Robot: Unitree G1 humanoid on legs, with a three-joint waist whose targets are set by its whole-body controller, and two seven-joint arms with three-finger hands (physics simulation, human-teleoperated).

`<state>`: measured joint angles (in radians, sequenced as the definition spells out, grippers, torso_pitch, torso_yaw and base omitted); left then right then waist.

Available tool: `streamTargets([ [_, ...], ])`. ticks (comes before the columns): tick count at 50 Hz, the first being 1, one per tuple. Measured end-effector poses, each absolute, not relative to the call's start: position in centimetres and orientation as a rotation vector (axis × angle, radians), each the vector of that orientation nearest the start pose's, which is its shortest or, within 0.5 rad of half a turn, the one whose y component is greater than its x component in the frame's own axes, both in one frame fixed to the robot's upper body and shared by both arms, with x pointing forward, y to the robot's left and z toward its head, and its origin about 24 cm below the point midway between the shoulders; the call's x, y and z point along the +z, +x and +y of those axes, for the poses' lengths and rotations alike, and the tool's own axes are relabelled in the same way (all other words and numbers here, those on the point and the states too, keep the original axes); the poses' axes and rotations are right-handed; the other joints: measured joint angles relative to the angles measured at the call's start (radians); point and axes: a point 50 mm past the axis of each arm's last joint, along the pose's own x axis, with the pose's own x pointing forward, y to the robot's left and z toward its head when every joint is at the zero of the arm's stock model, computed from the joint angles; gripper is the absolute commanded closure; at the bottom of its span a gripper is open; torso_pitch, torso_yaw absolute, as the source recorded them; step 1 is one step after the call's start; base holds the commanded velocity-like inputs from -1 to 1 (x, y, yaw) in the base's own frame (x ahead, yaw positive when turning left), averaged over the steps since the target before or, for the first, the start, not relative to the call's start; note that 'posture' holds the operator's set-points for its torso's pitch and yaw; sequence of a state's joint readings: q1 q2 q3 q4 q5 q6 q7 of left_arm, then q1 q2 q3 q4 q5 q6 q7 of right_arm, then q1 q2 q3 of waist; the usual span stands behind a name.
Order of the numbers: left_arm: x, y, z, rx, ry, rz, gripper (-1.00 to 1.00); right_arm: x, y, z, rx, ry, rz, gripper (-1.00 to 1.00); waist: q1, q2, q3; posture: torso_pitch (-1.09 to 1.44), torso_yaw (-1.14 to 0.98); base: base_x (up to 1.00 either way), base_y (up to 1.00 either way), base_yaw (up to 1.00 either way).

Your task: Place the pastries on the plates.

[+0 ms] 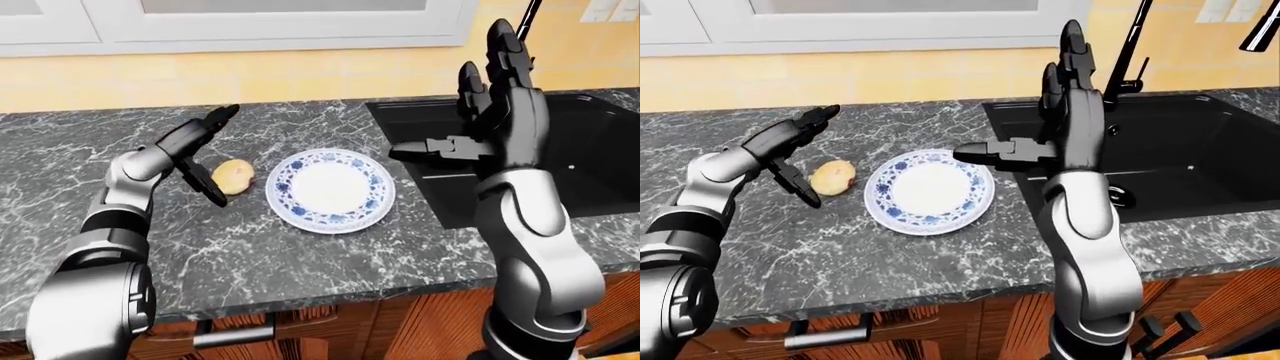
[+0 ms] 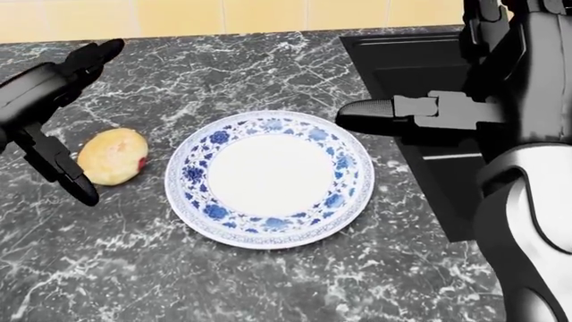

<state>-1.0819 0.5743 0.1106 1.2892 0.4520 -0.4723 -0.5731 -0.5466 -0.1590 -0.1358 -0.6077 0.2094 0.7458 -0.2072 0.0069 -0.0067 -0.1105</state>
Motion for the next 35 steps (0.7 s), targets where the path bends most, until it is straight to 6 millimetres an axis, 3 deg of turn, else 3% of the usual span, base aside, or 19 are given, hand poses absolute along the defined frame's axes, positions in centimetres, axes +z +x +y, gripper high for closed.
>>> streamTargets([
  [17,16.2,39.5,24.6,-0.416,0.815,0.053,-1.00,25.0,27.2,-16.0,-0.068,0.047,-0.398,-1.00,-0.001,0.000,-0.006,-0.16,0.00,0.00,0.00,0.00],
  [25,15.5,39.3,24.7,-0.425,0.811,0.075,-0.88,24.9,27.0,-16.0,-0.073,0.046,-0.397,-1.00,-0.002,0.001,-0.008,-0.16,0.00,0.00,0.00,0.00],
  [26,15.4,39.3,24.7,-0.427,0.810,0.077,-0.76,24.9,27.0,-16.0,-0.072,0.047,-0.397,-1.00,-0.002,0.001,-0.008,-0.16,0.00,0.00,0.00,0.00],
  [28,15.3,39.2,24.7,-0.430,0.809,0.080,-0.73,24.8,27.0,-16.0,-0.072,0.046,-0.396,-1.00,-0.002,0.000,-0.008,-0.16,0.00,0.00,0.00,0.00],
  [29,15.3,39.2,24.6,-0.433,0.808,0.082,-0.58,24.8,27.0,-16.0,-0.072,0.046,-0.395,-1.00,-0.002,0.000,-0.009,-0.16,0.00,0.00,0.00,0.00],
  [35,15.2,39.2,24.6,-0.439,0.807,0.089,-0.47,24.8,26.9,-16.2,-0.076,0.047,-0.396,-1.00,-0.002,0.001,-0.009,-0.16,0.00,0.00,0.00,0.00],
])
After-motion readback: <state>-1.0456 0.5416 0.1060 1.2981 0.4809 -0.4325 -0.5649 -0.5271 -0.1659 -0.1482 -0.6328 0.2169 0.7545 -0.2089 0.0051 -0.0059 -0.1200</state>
